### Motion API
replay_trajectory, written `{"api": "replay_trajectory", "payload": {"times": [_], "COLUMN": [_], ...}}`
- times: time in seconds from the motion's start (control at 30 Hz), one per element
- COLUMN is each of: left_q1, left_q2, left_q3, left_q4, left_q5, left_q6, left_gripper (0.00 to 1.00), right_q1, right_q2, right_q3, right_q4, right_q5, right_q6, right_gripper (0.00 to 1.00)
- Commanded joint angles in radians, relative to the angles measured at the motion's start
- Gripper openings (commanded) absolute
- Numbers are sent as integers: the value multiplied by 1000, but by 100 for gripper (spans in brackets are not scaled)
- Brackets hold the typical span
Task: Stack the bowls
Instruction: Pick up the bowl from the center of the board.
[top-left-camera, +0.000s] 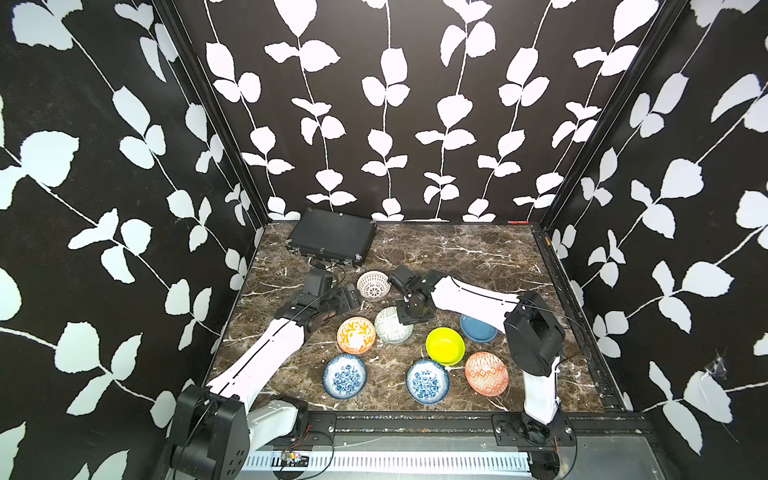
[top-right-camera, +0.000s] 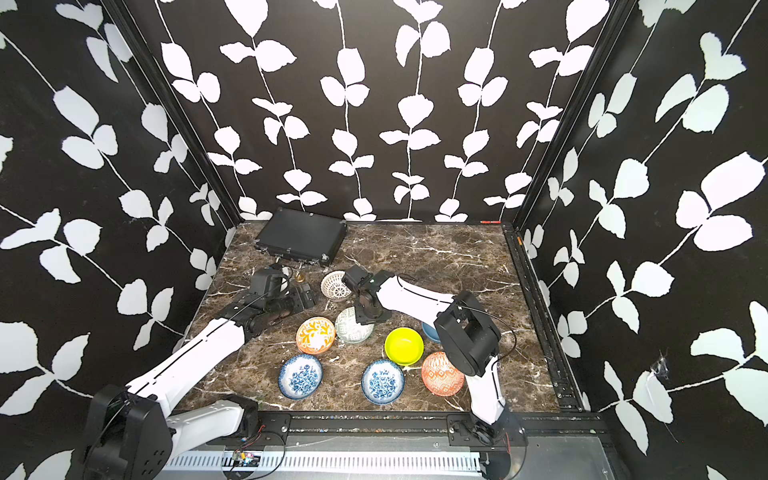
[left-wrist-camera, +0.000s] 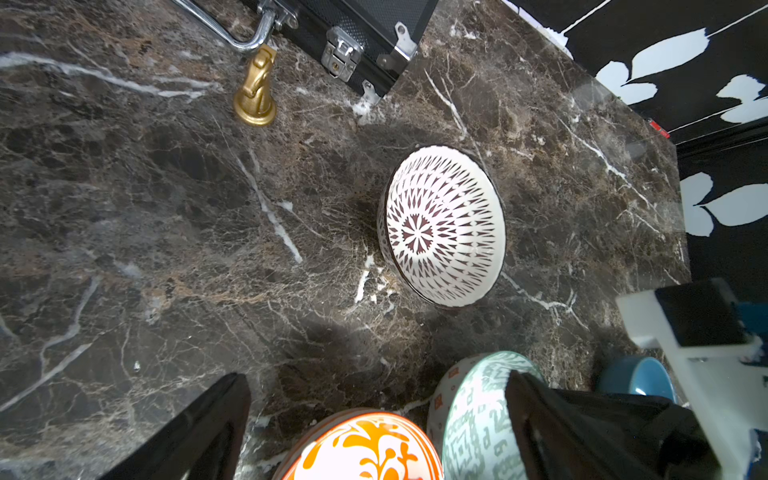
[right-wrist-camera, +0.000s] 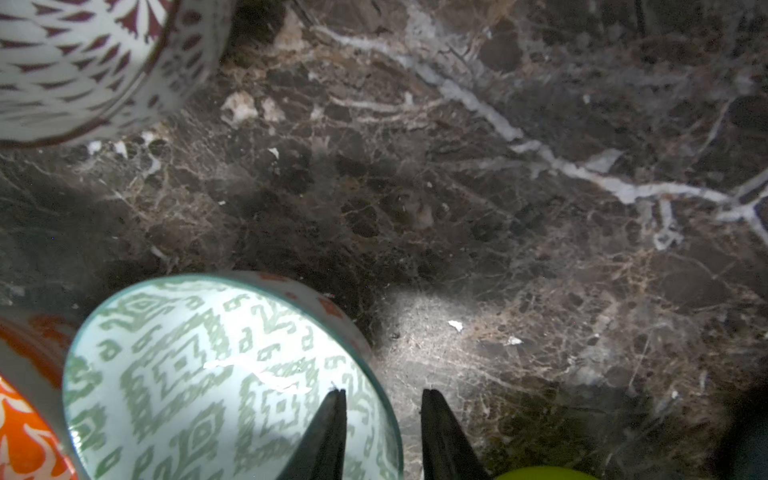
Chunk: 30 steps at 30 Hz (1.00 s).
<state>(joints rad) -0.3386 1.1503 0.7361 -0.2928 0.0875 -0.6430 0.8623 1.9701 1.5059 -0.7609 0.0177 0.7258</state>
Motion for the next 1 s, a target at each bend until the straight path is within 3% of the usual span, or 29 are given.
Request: {"api": "replay_trajectory", "payload": {"times": [0.0,0.1,0.27,0.63,0.97], "left_q1": [4,4,4,17,51], "left_q2": [-9,-9,-4,-50,-114], "left_q3": [19,19,19,-34,-90], "left_q4": [4,4,12,109,159], "left_q5": [-11,-13,-8,68,86], "left_q6": [13,13,13,15,-8], "left_gripper": [99,99,99,99,99], "right_q1": [8,7,7,-4,-79], "right_q2": [20,27,21,-92,-141], "right_q3": [-15,-12,-3,-12,101], "right_q4": [11,9,-22,-124,-120], "right_q5": [9,7,25,64,-29], "right_q6": [1,0,-4,-22,-25], "right_gripper": [29,24,0,0,0]}}
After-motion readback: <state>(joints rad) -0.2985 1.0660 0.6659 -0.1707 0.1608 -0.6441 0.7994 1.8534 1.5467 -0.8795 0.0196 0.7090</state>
